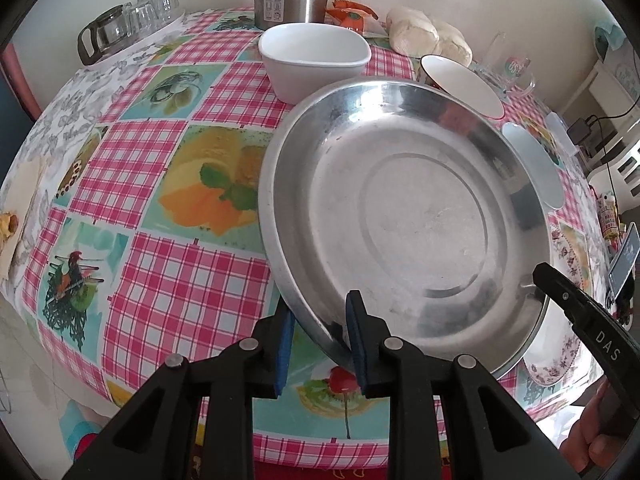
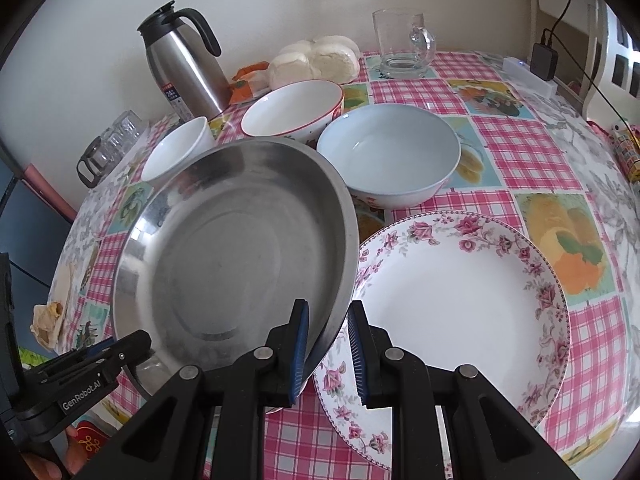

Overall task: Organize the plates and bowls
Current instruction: 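Lower the steel tray back onto the table and open the left tool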

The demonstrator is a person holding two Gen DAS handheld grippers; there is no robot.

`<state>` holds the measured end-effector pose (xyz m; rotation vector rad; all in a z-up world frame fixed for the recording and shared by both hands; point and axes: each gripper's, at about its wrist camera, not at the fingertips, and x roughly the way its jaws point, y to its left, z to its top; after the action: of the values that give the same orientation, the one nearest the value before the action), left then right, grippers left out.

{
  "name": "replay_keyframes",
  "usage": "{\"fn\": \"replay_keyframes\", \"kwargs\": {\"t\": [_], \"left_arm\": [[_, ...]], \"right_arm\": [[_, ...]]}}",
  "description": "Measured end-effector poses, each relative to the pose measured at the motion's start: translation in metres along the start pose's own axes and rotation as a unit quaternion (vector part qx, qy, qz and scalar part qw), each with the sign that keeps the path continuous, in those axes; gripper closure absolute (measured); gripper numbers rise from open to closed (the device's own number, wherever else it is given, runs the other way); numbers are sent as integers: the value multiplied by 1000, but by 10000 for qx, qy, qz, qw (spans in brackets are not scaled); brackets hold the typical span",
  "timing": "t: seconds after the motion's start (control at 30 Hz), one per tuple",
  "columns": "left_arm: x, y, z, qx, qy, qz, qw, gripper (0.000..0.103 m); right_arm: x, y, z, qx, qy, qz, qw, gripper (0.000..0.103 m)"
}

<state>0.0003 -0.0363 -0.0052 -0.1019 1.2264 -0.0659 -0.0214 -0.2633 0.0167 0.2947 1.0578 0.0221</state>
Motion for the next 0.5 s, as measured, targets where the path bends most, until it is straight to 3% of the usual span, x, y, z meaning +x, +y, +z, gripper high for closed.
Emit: {"fn": "replay_keyframes", "kwargs": {"t": [0.23,0.3,0.33,0.43,0.5], "left_arm": [[-10,4,2,-90,-183,44,9998,73],[-13,3,2,-62,-305,21,9995,62],[-16,2,2,-36,-374,17,9993,58],[-22,-2,3,53,-527,38,9986,43],[-23,-2,3,62,-539,58,9985,41]], "right_arm": [[-8,-5,1,143,-160,-77,9997,81],[-9,-8,2,186,-194,-103,9996,81],[-9,-9,2,212,-209,-107,9995,76],[-10,-12,2,298,-239,-140,9992,46],[-9,-13,3,303,-258,-166,9991,43]]}}
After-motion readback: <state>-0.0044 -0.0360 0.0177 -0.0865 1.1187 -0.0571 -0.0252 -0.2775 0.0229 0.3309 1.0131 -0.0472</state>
